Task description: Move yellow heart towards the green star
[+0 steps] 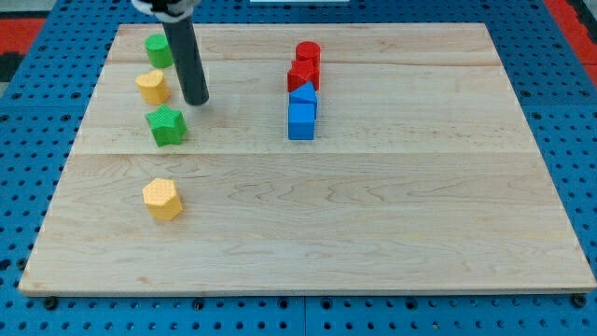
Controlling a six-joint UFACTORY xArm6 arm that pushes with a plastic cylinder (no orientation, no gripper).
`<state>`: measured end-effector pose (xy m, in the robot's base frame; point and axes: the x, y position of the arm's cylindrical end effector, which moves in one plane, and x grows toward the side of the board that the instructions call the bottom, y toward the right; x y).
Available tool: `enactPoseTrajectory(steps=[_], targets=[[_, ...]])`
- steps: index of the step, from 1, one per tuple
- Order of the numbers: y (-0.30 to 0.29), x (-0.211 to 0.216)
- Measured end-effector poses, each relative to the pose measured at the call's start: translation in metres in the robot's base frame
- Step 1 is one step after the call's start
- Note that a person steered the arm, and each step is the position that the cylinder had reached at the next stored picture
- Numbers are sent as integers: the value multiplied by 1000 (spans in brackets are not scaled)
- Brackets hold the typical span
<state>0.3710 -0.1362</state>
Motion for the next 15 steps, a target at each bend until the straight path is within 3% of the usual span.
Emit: enactPoseTrajectory(steps=[2,3,5,15], targets=[[-43,22],[-13,40],[-18,63],[-6,63]])
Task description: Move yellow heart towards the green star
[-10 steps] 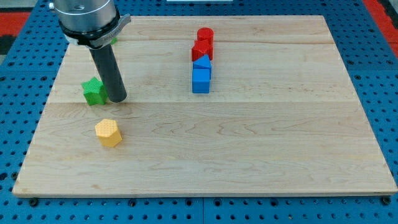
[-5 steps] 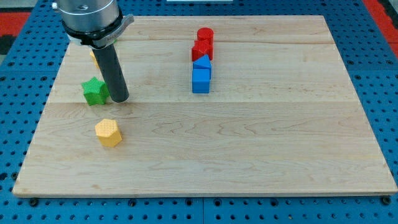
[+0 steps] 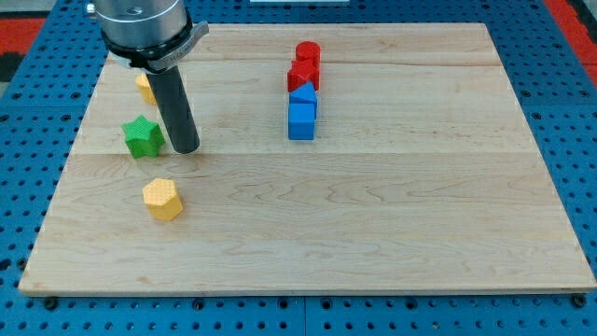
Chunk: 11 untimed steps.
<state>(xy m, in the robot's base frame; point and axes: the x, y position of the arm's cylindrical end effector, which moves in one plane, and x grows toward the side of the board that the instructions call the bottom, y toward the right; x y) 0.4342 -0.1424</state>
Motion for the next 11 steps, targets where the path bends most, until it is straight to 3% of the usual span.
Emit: enactPoseTrajectory(steps=[1,3,4,5,6,7,8,9,10,11], targets=[[1,-40],[1,-59],[-20,-106],[-20,-122],[-64,-162],[-69,-171],[-70,-144],[-70,-92],[-103,-82],[-87,-15]])
